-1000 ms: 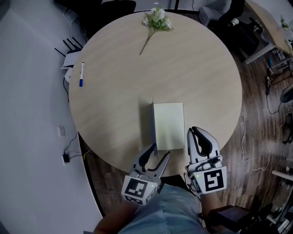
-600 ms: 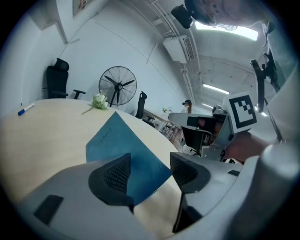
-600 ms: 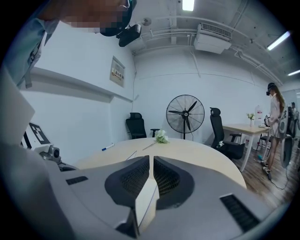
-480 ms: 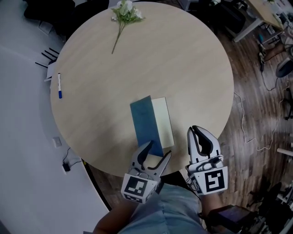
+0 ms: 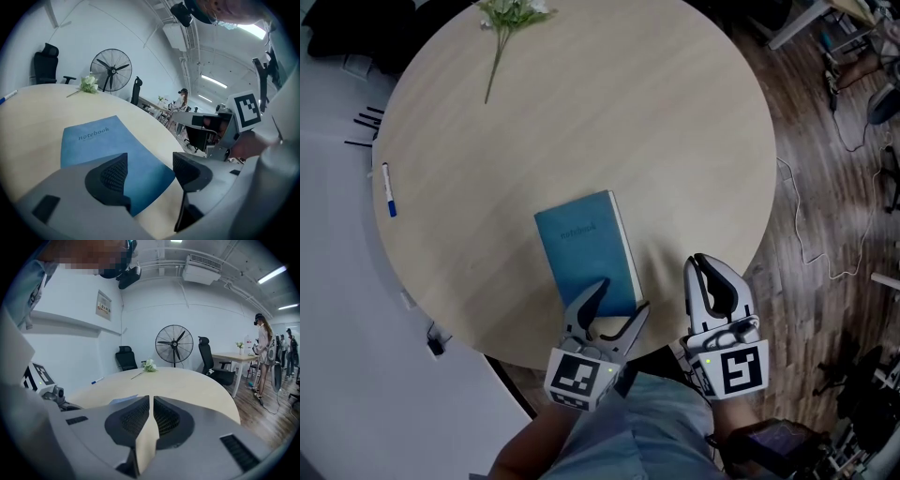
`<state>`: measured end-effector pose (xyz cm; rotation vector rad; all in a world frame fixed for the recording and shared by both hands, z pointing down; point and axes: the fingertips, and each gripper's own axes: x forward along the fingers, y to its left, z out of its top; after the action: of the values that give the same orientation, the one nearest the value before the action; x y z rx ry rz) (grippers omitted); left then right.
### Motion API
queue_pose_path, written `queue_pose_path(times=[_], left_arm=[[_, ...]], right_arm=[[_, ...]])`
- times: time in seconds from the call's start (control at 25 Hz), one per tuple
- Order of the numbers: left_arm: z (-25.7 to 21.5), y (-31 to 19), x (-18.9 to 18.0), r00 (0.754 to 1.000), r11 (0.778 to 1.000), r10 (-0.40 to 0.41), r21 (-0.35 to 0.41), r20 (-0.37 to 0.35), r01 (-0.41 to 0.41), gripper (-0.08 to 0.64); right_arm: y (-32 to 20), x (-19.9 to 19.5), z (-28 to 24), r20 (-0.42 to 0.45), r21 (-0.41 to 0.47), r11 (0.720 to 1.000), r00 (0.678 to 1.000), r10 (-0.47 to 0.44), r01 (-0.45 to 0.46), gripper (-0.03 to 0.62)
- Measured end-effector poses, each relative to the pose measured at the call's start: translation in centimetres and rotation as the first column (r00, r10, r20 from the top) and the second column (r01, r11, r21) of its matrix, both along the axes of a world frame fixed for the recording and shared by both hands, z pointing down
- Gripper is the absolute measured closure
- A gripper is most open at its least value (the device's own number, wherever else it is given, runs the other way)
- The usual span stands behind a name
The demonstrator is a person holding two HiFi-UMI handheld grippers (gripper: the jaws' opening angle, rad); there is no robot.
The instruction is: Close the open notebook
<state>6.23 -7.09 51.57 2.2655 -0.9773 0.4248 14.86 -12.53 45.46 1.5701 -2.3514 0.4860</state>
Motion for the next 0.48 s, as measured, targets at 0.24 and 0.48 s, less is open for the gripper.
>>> queue_pose_path(times=[0.24, 0.48], left_arm=[[3.2, -1.4, 0.1, 1.0, 0.997, 0.014, -0.076, 0.021, -0.013, 0.245], [4.0, -1.1, 1.2, 0.997, 0.993, 0.038, -0.111, 0.071, -0.03, 0.245]], right_arm=[[-1.0, 1.1, 2.8, 0.002, -0.044, 0.999, 0.999, 0.032, -0.032, 0.54], [-0.6, 2.4, 3.7, 0.012, -0.076, 0.996, 0.999, 0.043, -0.042, 0.54]])
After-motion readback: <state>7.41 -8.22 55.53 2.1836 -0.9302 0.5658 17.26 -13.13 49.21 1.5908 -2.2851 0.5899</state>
